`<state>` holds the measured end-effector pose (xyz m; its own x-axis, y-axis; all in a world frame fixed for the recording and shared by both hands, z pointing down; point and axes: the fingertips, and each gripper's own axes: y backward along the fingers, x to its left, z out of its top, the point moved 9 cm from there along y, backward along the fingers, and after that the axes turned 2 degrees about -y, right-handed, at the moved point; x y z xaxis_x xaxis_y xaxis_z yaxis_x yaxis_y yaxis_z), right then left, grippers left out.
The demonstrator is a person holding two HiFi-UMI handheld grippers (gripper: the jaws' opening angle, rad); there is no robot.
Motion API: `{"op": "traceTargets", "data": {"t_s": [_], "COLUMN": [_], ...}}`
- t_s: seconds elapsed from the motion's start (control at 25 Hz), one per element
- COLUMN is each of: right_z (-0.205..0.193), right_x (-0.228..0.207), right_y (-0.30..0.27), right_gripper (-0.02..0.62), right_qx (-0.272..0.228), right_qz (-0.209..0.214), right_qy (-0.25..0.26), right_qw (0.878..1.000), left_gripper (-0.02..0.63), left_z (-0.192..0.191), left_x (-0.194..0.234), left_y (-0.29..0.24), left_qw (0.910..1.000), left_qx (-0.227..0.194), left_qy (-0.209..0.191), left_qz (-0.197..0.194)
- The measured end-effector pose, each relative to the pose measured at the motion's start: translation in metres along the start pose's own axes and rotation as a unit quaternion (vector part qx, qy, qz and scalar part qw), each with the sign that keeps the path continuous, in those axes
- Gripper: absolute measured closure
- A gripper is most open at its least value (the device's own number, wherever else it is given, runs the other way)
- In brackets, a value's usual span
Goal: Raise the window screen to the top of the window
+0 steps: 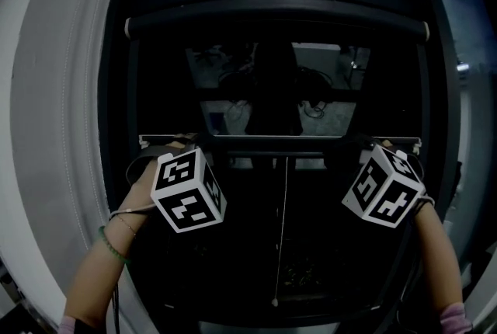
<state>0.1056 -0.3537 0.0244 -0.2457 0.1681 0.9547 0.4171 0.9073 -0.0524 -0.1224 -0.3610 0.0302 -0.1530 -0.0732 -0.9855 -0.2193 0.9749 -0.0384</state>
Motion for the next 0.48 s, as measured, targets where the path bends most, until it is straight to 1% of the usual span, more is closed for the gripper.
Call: {"op": "traceTargets", "data": {"t_s": [0.12, 0.24, 0.36, 0.48], "right_z": [0.008, 0.019, 0.028, 0.035], "right_x": [-0.019, -0.046, -0.067, -0.086], "right_y": [0.002, 0.005, 0.006, 0.006], "right_gripper": [0.569, 0.569, 0.568, 0.567], "right_qx": [0.007, 0.008, 0.012, 0.005], "right_qz": [-0.005, -0.024, -0.035, -0.046], "right_qy": [0.003, 0.009, 0.011, 0.003], "right_qw": [1.0, 1.0, 0.999, 0.999], "left_gripper": [0.572, 0.571, 0.571, 0.568], "left_z": [0.004, 0.008, 0.012, 0.016], "left_x": [0.022, 0.051, 0.074, 0.097], "left_y": [0.002, 0.005, 0.007, 0.01], "left_qw": [1.0, 0.9997, 0.9994, 0.9989], "left_qx": [-0.001, -0.007, -0.004, -0.004], "left_qy": [0.009, 0.014, 0.015, 0.02], "left_qz": [-0.002, 0.017, 0.031, 0.041]}}
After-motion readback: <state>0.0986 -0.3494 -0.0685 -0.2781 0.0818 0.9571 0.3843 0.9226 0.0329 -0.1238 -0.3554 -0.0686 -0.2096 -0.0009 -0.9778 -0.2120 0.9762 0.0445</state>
